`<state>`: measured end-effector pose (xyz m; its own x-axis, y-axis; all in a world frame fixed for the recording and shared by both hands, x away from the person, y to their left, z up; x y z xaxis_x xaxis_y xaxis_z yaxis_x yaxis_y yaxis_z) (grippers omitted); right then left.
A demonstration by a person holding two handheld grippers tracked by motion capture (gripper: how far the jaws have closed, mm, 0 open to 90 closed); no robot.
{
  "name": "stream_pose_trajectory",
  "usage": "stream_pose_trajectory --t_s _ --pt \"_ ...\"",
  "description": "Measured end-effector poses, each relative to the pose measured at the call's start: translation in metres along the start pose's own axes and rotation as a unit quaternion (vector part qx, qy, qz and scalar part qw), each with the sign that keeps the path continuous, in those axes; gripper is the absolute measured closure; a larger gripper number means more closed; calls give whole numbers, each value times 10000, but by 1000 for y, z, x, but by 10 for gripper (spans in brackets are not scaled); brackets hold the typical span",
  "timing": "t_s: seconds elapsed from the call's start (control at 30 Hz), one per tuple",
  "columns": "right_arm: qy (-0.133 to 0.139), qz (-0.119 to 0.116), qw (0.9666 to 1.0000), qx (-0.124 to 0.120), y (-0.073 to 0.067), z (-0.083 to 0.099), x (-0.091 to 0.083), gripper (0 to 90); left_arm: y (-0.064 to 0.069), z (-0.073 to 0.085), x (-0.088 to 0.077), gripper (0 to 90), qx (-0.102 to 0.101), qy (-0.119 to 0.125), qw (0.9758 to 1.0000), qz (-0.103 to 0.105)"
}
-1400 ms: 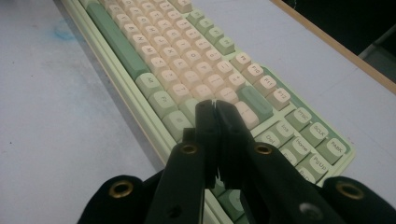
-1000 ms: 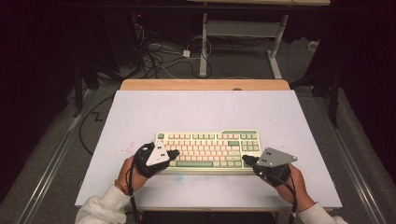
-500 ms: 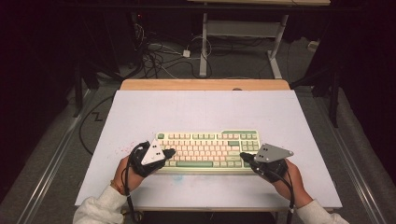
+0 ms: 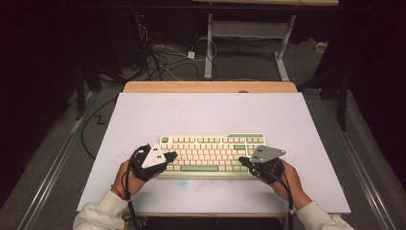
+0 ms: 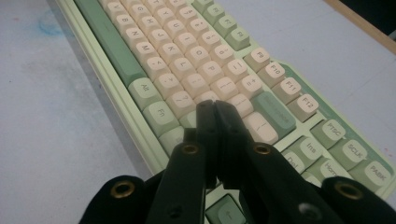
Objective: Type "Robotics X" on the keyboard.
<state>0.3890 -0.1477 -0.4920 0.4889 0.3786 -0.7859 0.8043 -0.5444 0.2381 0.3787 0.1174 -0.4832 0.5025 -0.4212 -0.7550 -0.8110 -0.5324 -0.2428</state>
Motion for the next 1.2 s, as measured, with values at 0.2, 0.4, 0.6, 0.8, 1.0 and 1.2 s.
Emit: stream_pose_trajectory --t_s 0.2,0.4,0.6,0.8,1.0,1.2 --pt "-157 -10 9999 4 0 2 11 898 -1 1 0 851 -28 4 10000 -5" --pt "-207 38 9998 -4 4 3 14 898 -2 2 -1 851 -24 -12 10000 -14" --pt "-372 31 9993 -19 6 6 21 900 -2 2 0 851 -38 -9 10000 -15" --pt "-456 63 9989 11 6 8 24 900 3 3 3 851 -16 -62 10000 34" --pt "-443 59 9990 -28 7 9 24 900 6 -1 5 851 -51 -61 9998 155" --pt "-456 63 9989 23 6 9 24 900 8 1 13 850 -72 -216 9994 245"
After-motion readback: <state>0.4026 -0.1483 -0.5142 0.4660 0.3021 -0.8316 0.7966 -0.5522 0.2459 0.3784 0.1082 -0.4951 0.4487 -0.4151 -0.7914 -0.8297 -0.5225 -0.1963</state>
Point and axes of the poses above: each handheld gripper's, and its own axes: x roughly forward along the jaws, z roughly out of its underside, y roughly to its right, the point moved 9 cm from there along x, roughly forward along the jaws, and after that the axes turned 12 degrees about -y, right-handed, at the moved point
